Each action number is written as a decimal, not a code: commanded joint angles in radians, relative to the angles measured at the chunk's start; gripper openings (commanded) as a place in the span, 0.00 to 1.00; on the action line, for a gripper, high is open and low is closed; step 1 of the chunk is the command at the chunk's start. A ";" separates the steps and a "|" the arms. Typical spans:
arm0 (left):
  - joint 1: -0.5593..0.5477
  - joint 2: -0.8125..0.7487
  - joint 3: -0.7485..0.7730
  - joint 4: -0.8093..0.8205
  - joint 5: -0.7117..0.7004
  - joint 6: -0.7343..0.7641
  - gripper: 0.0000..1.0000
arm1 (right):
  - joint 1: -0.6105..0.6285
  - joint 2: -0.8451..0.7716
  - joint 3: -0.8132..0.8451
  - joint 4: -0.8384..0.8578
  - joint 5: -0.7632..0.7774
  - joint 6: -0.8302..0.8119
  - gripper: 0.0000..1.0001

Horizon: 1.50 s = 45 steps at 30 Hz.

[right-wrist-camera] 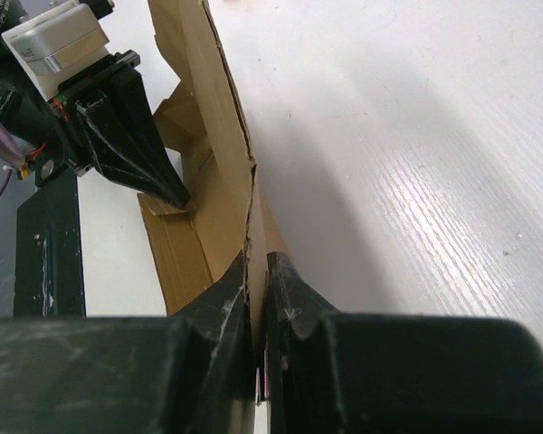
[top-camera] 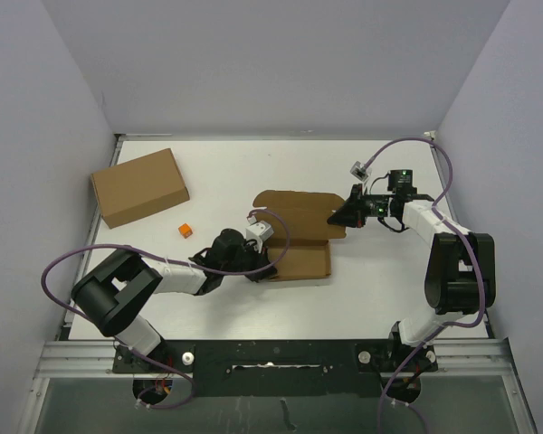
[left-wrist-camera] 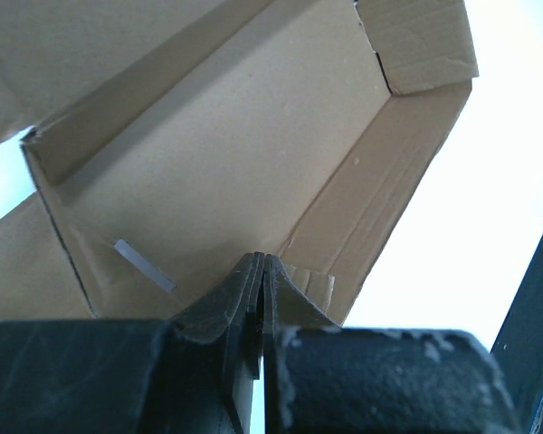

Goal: Fold the paper box

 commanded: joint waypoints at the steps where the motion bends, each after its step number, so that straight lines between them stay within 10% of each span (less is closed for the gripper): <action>1: -0.009 0.024 0.029 0.005 0.073 0.091 0.00 | 0.003 -0.007 0.016 0.020 -0.018 -0.009 0.00; 10: -0.009 -0.022 0.054 -0.012 -0.088 0.078 0.00 | 0.005 0.000 0.018 0.018 -0.018 -0.011 0.00; 33: 0.044 -0.495 -0.074 -0.277 -0.425 -0.050 0.51 | 0.008 -0.002 0.024 -0.001 -0.032 -0.037 0.00; 45: 0.126 -0.316 0.005 -0.331 -0.344 -0.121 0.54 | 0.011 -0.005 0.024 0.000 -0.030 -0.033 0.00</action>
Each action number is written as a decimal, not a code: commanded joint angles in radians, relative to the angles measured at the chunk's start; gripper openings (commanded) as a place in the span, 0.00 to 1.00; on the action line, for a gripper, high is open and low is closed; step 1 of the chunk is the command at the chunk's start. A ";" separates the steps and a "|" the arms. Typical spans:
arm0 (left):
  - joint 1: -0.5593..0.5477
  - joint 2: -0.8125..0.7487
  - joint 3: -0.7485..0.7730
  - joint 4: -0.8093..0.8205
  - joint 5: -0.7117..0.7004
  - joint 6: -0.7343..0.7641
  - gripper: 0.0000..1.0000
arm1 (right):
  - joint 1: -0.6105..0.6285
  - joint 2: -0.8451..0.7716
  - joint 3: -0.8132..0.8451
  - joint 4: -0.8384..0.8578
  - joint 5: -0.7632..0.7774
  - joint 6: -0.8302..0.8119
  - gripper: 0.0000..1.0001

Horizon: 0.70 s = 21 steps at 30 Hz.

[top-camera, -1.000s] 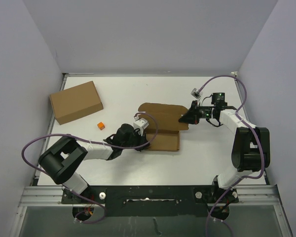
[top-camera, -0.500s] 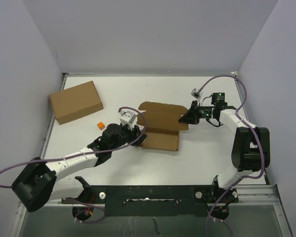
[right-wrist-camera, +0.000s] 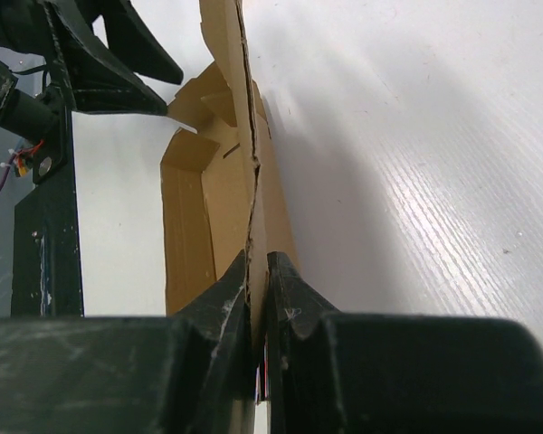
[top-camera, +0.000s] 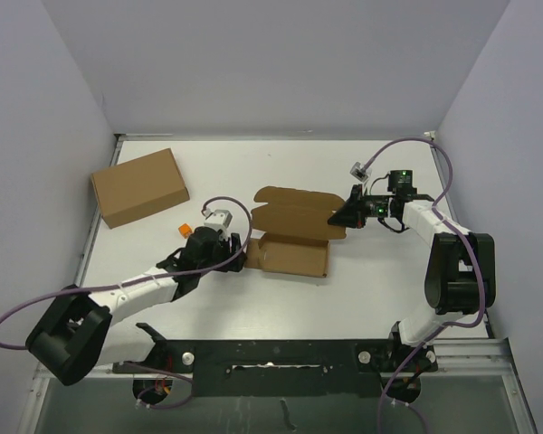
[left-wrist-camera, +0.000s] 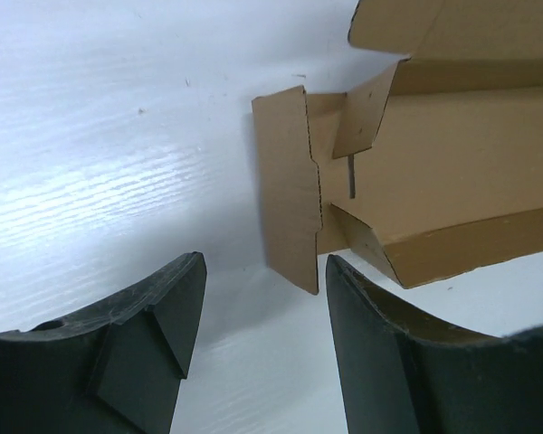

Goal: Fold the paper box

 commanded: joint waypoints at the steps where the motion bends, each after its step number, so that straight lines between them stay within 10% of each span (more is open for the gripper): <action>1: 0.004 0.080 0.077 0.044 0.037 -0.021 0.54 | 0.005 -0.006 0.024 0.014 -0.032 -0.013 0.00; 6: 0.005 0.158 0.103 0.061 0.027 -0.021 0.51 | 0.005 -0.005 0.024 0.014 -0.034 -0.015 0.00; 15: 0.005 0.118 0.099 0.064 0.019 -0.017 0.06 | 0.005 -0.001 0.024 0.014 -0.034 -0.017 0.00; 21: -0.004 0.044 0.084 0.086 0.061 -0.023 0.00 | 0.007 -0.003 0.023 0.016 -0.033 -0.014 0.00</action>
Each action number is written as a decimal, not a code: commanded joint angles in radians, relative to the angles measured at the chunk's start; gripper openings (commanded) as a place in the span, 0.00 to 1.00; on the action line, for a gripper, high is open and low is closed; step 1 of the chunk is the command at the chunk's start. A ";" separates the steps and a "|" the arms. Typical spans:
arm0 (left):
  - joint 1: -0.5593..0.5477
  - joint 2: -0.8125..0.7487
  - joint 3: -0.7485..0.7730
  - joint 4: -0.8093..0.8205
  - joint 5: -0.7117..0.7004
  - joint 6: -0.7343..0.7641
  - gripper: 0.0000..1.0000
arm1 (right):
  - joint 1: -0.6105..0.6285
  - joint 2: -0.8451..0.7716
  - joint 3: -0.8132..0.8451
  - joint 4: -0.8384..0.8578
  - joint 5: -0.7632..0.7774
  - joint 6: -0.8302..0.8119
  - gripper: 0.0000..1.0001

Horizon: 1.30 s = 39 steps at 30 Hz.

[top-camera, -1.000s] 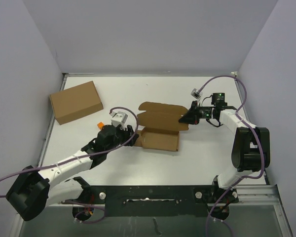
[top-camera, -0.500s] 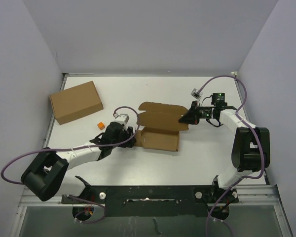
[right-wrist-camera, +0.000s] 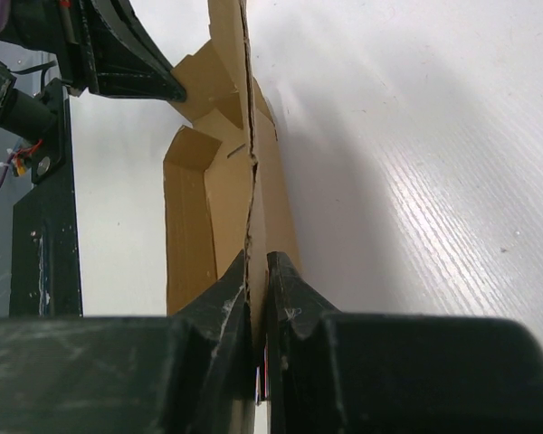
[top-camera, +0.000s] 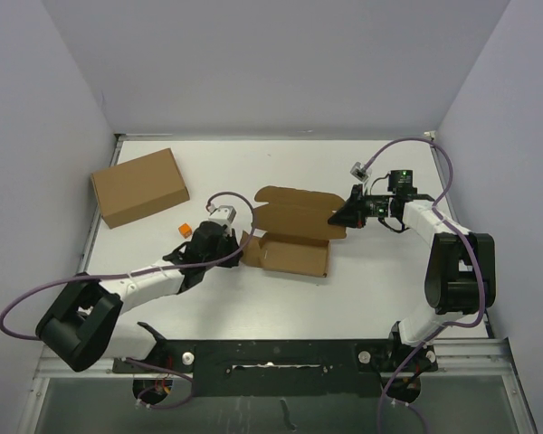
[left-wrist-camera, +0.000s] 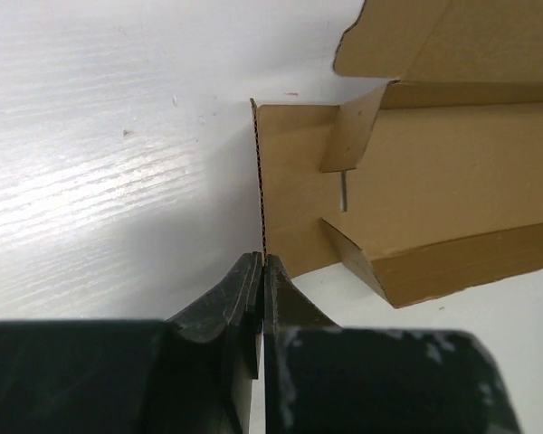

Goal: Fold the paper box

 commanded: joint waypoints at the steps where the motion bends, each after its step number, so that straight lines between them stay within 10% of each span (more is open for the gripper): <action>1: -0.010 -0.099 0.023 0.076 0.048 -0.002 0.00 | 0.009 -0.003 0.022 0.018 -0.033 -0.009 0.00; 19: -0.044 -0.073 0.051 0.134 0.163 -0.046 0.01 | 0.019 -0.010 0.010 0.050 -0.013 0.022 0.00; 39: 0.071 0.057 -0.064 0.431 0.368 -0.206 0.46 | 0.017 -0.002 0.013 0.040 -0.017 0.010 0.00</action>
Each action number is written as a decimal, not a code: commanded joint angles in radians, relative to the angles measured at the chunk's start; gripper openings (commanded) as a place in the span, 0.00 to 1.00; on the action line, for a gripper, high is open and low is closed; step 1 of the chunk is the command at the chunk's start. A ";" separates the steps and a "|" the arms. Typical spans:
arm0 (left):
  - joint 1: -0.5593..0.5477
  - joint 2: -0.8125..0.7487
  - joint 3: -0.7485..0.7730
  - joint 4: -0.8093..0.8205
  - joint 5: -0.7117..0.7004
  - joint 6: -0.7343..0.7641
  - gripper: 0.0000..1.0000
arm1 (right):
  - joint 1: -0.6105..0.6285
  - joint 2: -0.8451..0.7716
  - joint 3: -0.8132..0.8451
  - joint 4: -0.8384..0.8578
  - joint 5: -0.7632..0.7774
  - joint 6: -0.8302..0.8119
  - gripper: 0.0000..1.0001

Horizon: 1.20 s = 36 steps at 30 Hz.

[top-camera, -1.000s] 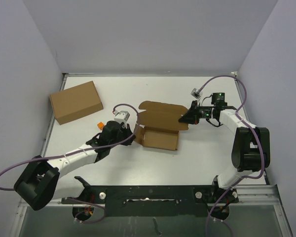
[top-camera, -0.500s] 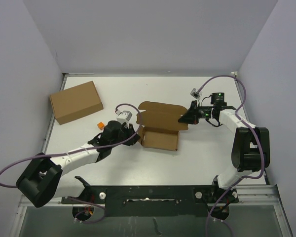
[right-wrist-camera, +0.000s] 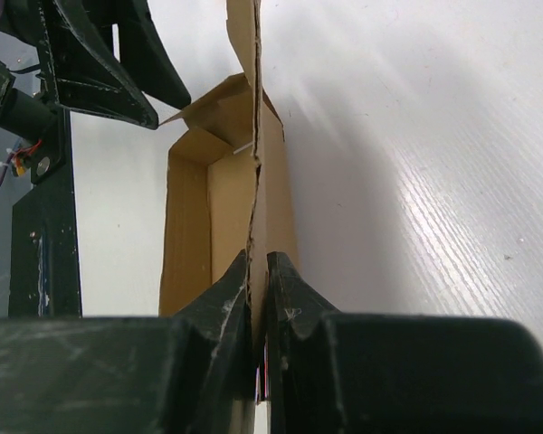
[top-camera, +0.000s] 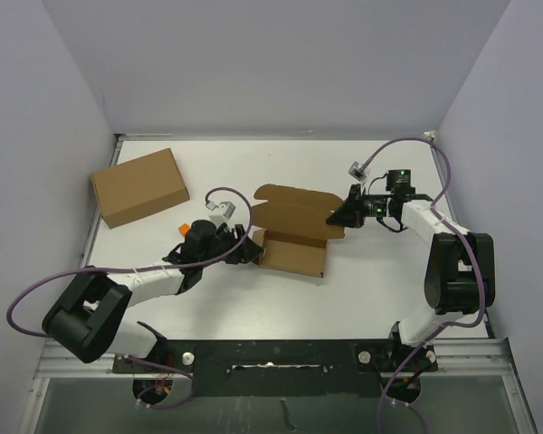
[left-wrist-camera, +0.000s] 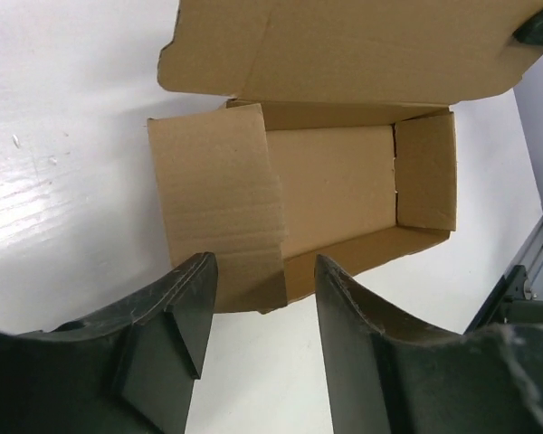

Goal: Fold the paper box

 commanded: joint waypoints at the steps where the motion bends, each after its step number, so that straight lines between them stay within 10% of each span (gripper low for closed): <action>1: 0.037 0.041 -0.023 0.170 0.103 -0.067 0.48 | 0.004 -0.002 0.013 0.023 -0.024 -0.005 0.00; 14: 0.200 -0.117 -0.138 0.201 0.116 -0.118 0.51 | 0.003 0.001 0.015 0.021 -0.027 -0.009 0.00; 22: 0.307 -0.150 -0.181 0.086 0.050 -0.129 0.29 | 0.004 -0.002 0.015 0.021 -0.026 -0.009 0.00; 36: 0.238 0.260 -0.031 0.185 0.136 -0.078 0.19 | 0.003 -0.002 0.015 0.021 -0.033 -0.005 0.00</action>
